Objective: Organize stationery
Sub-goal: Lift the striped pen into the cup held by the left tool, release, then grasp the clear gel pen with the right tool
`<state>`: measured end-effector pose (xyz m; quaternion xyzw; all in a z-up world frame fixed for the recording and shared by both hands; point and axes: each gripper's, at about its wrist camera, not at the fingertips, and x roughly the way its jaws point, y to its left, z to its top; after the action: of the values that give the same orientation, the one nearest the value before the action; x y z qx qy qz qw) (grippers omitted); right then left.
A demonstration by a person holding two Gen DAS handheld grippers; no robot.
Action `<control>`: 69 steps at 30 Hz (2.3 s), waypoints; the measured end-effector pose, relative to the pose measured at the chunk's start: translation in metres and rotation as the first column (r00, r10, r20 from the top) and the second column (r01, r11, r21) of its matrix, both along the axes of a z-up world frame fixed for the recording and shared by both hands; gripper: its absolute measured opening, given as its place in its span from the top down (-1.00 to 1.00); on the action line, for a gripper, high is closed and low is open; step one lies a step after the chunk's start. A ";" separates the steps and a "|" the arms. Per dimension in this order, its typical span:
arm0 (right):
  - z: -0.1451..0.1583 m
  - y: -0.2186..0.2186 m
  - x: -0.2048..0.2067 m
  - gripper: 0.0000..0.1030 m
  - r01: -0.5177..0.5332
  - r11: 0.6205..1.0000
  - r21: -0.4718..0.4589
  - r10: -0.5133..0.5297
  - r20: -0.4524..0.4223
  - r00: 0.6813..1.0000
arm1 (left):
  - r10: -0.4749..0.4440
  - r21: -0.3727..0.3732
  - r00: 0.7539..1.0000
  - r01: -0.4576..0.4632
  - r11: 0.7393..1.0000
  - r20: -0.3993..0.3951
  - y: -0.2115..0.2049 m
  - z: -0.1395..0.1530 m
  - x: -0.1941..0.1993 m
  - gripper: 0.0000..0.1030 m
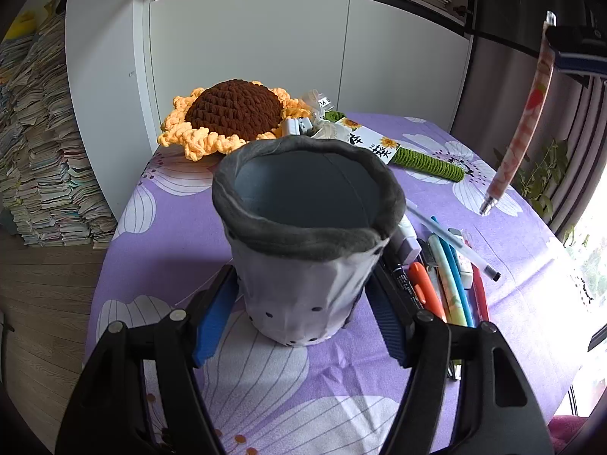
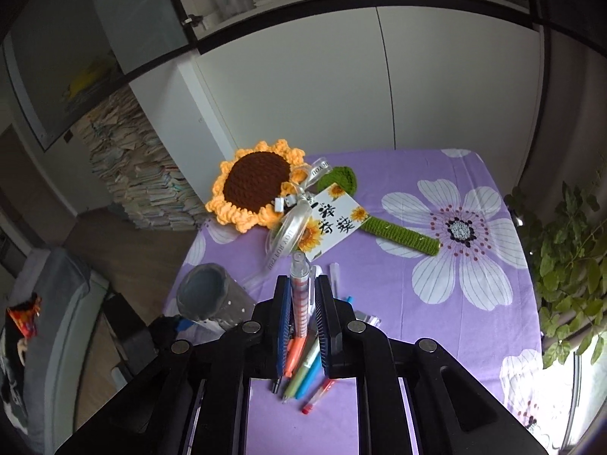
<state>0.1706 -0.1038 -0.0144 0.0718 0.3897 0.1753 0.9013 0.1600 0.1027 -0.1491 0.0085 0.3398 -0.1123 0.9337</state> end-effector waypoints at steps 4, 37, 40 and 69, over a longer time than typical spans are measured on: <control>0.027 0.026 0.000 0.72 -0.083 0.996 0.005 0.083 0.087 0.993 | 0.000 -0.002 1.000 0.000 1.000 0.000 0.000 0.000 0.000 -0.32; -0.029 0.036 0.027 0.05 -0.199 0.980 -0.033 0.199 -0.003 0.980 | 0.003 -0.008 1.000 -0.003 1.000 -0.014 -0.004 -0.003 0.000 -0.33; -0.042 0.018 0.040 0.05 -0.121 0.988 -0.097 0.117 -0.044 0.992 | 0.004 -0.008 1.000 -0.004 1.000 -0.015 -0.003 -0.003 0.000 -0.33; -0.150 0.052 0.134 0.16 -0.165 0.931 -0.325 0.052 -0.331 0.942 | 0.006 -0.012 0.999 -0.006 1.000 -0.033 -0.004 -0.006 0.001 -0.34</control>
<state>0.3047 -0.0521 -0.1642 -0.0836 0.5573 0.1398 0.8141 0.1610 0.0982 -0.1550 0.0000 0.3545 -0.1116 0.9284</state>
